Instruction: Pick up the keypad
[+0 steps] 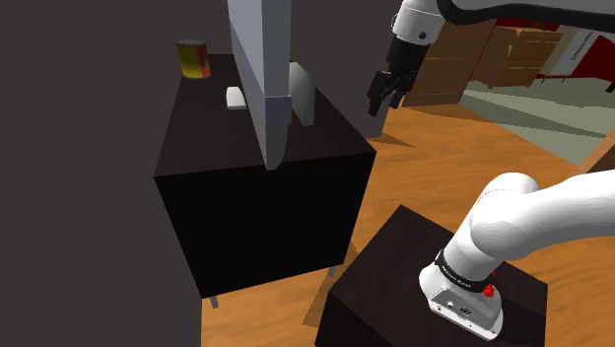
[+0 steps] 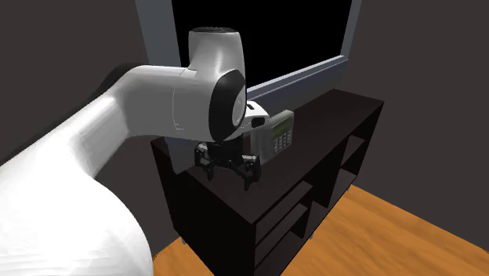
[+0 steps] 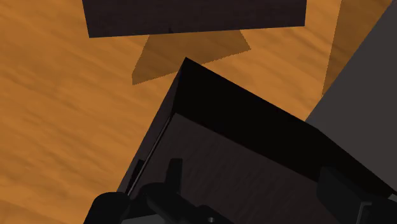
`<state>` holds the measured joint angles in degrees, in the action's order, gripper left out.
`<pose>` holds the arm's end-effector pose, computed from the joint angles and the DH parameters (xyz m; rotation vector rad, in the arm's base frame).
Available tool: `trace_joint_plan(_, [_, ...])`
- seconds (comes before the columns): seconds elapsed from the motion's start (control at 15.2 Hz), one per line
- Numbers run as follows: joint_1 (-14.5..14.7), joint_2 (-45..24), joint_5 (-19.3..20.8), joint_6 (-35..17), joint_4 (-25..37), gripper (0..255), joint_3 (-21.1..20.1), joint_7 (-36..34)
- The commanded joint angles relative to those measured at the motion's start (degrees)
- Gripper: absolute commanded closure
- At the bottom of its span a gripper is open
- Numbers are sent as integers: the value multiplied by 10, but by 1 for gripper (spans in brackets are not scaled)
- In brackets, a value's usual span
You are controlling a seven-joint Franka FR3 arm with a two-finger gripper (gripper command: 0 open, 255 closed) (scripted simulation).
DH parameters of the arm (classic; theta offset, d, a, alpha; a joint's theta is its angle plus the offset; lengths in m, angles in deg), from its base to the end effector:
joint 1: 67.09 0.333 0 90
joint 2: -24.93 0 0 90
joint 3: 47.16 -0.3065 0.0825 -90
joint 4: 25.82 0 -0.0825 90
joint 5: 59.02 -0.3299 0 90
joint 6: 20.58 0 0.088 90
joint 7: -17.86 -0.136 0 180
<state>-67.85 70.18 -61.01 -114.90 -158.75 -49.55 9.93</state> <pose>0.2697 0.0161 0.5780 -3.1167 0.1891 -0.1793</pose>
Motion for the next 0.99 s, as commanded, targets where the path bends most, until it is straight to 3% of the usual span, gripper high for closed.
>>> trace_joint_plan(0.0, [0,0,0,0,0,0,0,0])
trace_joint_plan(0.46, [-24,-185,10,-12,146,0,-19,-57])
trace_joint_plan(0.92, [-41,-368,31,19,333,0,-29,-114])
